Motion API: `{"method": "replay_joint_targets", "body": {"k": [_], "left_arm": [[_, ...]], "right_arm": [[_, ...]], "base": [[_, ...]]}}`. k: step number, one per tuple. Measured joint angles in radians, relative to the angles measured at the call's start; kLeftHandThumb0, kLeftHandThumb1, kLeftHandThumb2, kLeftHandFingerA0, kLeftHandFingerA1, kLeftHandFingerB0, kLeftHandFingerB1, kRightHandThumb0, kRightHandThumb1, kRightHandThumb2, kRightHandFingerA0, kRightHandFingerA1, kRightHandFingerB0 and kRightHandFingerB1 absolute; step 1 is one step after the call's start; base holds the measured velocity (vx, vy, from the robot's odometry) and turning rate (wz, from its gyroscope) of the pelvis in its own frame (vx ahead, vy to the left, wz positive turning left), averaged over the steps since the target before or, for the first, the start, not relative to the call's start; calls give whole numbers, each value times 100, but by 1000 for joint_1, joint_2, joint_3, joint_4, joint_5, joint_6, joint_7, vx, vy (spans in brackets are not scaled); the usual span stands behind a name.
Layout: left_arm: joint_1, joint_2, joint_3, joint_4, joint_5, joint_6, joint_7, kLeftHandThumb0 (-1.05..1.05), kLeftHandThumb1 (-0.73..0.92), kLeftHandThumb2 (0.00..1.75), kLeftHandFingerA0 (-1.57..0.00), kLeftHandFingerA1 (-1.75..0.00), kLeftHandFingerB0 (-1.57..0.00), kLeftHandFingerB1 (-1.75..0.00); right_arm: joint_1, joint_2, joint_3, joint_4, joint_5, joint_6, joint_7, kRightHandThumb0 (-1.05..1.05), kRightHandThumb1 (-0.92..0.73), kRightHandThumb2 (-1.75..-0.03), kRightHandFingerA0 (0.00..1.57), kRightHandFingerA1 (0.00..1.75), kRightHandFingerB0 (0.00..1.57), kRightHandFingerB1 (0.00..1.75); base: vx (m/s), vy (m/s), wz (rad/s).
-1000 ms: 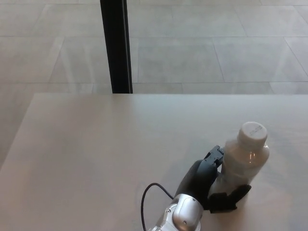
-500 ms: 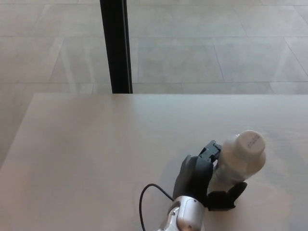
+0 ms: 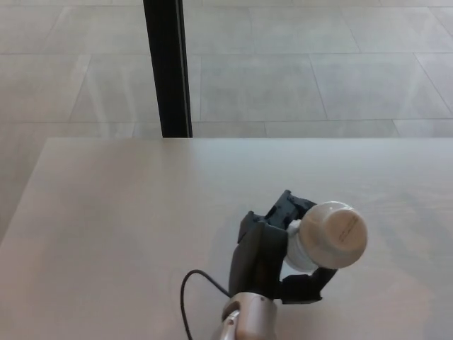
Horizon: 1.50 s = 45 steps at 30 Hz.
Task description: The robot uses its left hand to to lift the bottle kept on the middle of the desk and tilts it towards its right hand. It then uses its right hand to rotate its cap to open it and places the bottle and cap back on the desk
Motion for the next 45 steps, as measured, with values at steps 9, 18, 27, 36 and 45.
{"method": "replay_joint_targets", "body": {"k": [9, 18, 27, 36, 45], "left_arm": [[32, 215, 69, -184, 6, 116, -127, -1, 64, 124, -80, -175, -69, -148], [27, 380, 89, -247, 11, 238, -242, -1, 57, 105, -79, -167, -72, -118], [-18, 464, 53, -286, 37, 353, -318, -13, 80, 89, -64, -160, -63, -113], [-64, 470, 9, -298, 50, 432, -359, -13, 78, 97, -62, -153, -65, -110], [-96, 469, -29, -318, 65, 501, -393, -12, 77, 98, -70, -161, -66, -112]], "right_arm": [[20, -55, 118, -15, -30, 0, 56, -46, -53, -57, 82, 70, 55, 37], [24, -102, 286, -40, -105, -9, 85, -60, -46, -83, 75, 78, 44, 50], [22, -121, 444, -74, -221, -19, 81, -68, -48, -86, 70, 81, 34, 50], [-6, -121, 574, -97, -351, -17, 57, -63, -63, -59, 74, 82, 44, 40], [-93, -113, 685, -96, -484, -12, 24, -62, -62, -59, 80, 95, 45, 43]], "base": [[0, 0, 0], [0, 0, 0], [0, 0, 0], [0, 0, 0], [0, 0, 0]]}}
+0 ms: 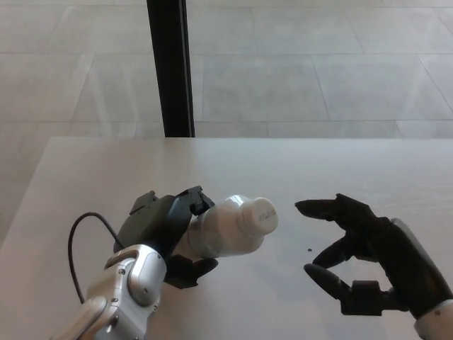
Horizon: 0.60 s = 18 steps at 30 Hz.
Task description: The robot uses its left hand to to lift the bottle kept on the middle of the desk and tilts it towards its right hand. It then uses its right hand to rotate its cap to open it and places the bottle and cap back on the desk
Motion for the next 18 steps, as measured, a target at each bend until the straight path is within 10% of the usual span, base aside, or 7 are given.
{"method": "replay_joint_targets", "body": {"k": [18], "left_arm": [[-5, -12, -14, -52, 19, 114, -51, -14, 72, 103, -71, -162, -63, -118]], "right_arm": [[-189, 37, 134, 85, -259, 35, -81, -64, -60, -58, 90, 98, 44, 43]], "base": [[0, 0, 0]]}}
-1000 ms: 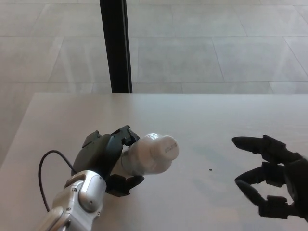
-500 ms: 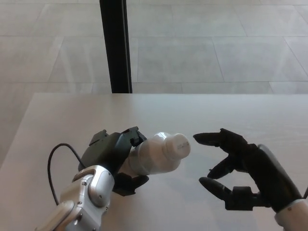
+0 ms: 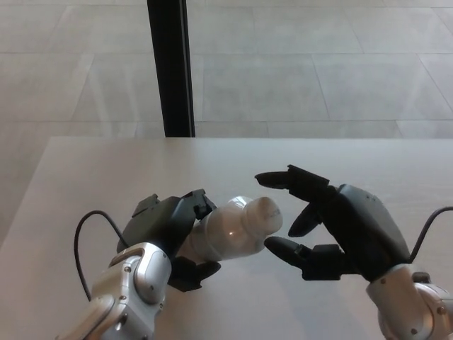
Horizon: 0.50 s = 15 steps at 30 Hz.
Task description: The robot uses its left hand to to lift the bottle kept on the middle of the desk and tilts it towards its right hand. It then uses its right hand to rotate its cap to open it and places the bottle and cap back on the desk
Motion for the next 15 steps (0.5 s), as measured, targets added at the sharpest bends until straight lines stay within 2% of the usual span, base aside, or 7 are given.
{"method": "replay_joint_targets", "body": {"k": [1, 4, 6, 7, 9, 12, 15], "left_arm": [[0, -3, -2, -2, 3, 7, -2, -15, 75, 96, -70, -157, -63, -112], [0, -4, -7, -10, 14, 26, -12, -13, 74, 97, -69, -150, -67, -105], [2, -4, -11, -16, 21, 39, -19, -14, 71, 101, -72, -153, -67, -110], [4, -4, -12, -17, 23, 42, -21, -14, 72, 105, -70, -160, -65, -115], [15, -5, -11, -22, 34, 53, -28, -14, 72, 102, -73, -163, -65, -116], [19, -12, -8, -24, 43, 59, -32, -12, 73, 99, -74, -160, -65, -115], [26, -23, -5, -23, 59, 61, -34, -14, 75, 104, -74, -166, -63, -123]], "right_arm": [[-4, 2, 5, 5, -18, 4, -4, -64, -61, -59, 89, 99, 43, 43], [-14, 3, 12, 16, -57, 14, -12, -65, -61, -59, 94, 98, 44, 41], [-18, 3, 15, 25, -82, 19, -16, -64, -60, -58, 98, 99, 44, 42], [-19, 3, 15, 27, -90, 21, -17, -64, -61, -59, 100, 98, 44, 42], [-20, 4, 15, 34, -121, 25, -22, -64, -62, -59, 102, 96, 45, 42], [-20, 5, 15, 34, -148, 25, -23, -60, -63, -59, 107, 103, 47, 42], [-20, 8, 14, 34, -170, 25, -23, -55, -66, -60, 109, 108, 50, 42]], "base": [[0, 0, 0], [0, 0, 0], [0, 0, 0], [0, 0, 0], [0, 0, 0], [0, 0, 0], [0, 0, 0]]}}
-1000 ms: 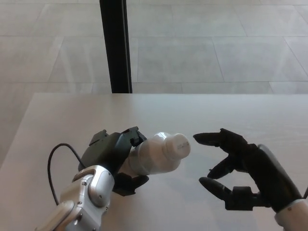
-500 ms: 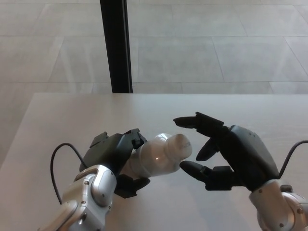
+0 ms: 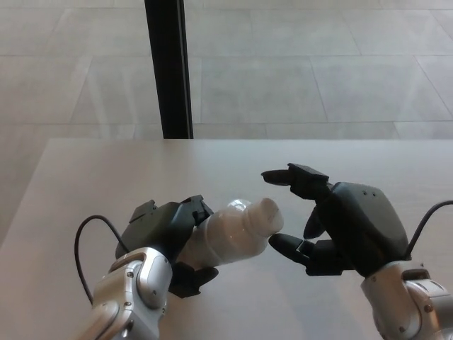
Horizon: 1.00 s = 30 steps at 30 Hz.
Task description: The robot uses its left hand to to lift the bottle kept on the middle of the desk and tilts it towards its right hand. It then uses its right hand to rotate its cap to open it and places the bottle and cap back on the desk
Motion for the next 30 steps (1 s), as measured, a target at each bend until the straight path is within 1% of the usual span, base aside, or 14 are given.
{"method": "replay_joint_targets", "body": {"k": [1, 2, 7, 8, 11, 12, 13, 15, 16, 20, 23, 26, 28, 30], "left_arm": [[1, -2, 1, 0, 4, 1, -2, -14, 75, 104, -74, -166, -63, -123], [2, -4, 2, -1, 7, 4, -5, -12, 71, 105, -76, -168, -62, -123], [5, -10, 10, -1, 20, 7, -13, -9, 69, 101, -77, -164, -63, -115], [5, -11, 9, 1, 24, 7, -14, -11, 68, 101, -70, -168, -61, -119], [5, -17, 9, 6, 38, 9, -16, -9, 67, 108, -82, -169, -64, -115], [5, -21, 9, 7, 41, 11, -17, -11, 67, 109, -71, -172, -63, -116], [5, -25, 9, 8, 45, 14, -18, -11, 76, 94, -82, -165, -64, -114], [5, -31, 10, 9, 52, 17, -18, -12, 70, 103, -69, -171, -63, -118], [5, -33, 10, 9, 54, 17, -18, -11, 75, 97, -81, -167, -64, -118], [12, -45, 18, 14, 70, 17, -18, -9, 75, 98, -77, -168, -63, -119], [19, -51, 24, 14, 78, 17, -18, -11, 78, 89, -73, -155, -65, -94], [24, -52, 20, 14, 90, 15, -18, -11, 73, 98, -75, -165, -65, -110], [25, -52, 17, 16, 97, 13, -18, -12, 77, 92, -69, -154, -65, -93], [28, -52, 16, 16, 106, 12, -19, -11, 76, 92, -67, -146, -67, -93]], "right_arm": [[0, 1, 0, 0, -5, 0, 0, -55, -66, -60, 109, 108, 50, 42], [0, 2, 0, 0, -8, -1, 0, -46, -70, -62, 105, 135, 57, 41], [5, 2, -8, 5, -12, -43, -14, -43, -74, -65, 98, 163, 64, 47], [5, 2, -9, 7, -12, -52, -18, -44, -73, -65, 98, 163, 65, 48], [6, 5, -12, 14, -14, -78, -30, -44, -72, -66, 96, 160, 64, 48], [6, 5, -13, 16, -14, -85, -32, -43, -72, -67, 96, 160, 64, 48], [6, 5, -15, 18, -15, -93, -35, -42, -72, -66, 95, 160, 64, 48], [6, 5, -18, 20, -16, -103, -37, -42, -72, -66, 95, 161, 66, 49], [6, 5, -20, 22, -16, -108, -37, -42, -77, -61, 92, 169, 69, 46], [7, 7, -29, 35, -18, -133, -43, -44, -73, -65, 98, 170, 76, 59], [11, 11, -35, 38, -18, -150, -46, -43, -69, -66, 99, 167, 87, 74], [15, 11, -38, 39, -20, -159, -47, -38, -64, -83, 100, 166, 92, 100], [15, 11, -40, 39, -24, -162, -47, -37, -62, -84, 102, 166, 91, 97], [17, 10, -42, 39, -26, -167, -47, -40, -60, -87, 101, 167, 90, 100]], "base": [[0, 0, 0], [0, 0, 0], [0, 0, 0], [0, 0, 0], [0, 0, 0], [0, 0, 0], [0, 0, 0], [0, 0, 0], [0, 0, 0], [0, 0, 0], [0, 0, 0], [0, 0, 0], [0, 0, 0], [0, 0, 0]]}}
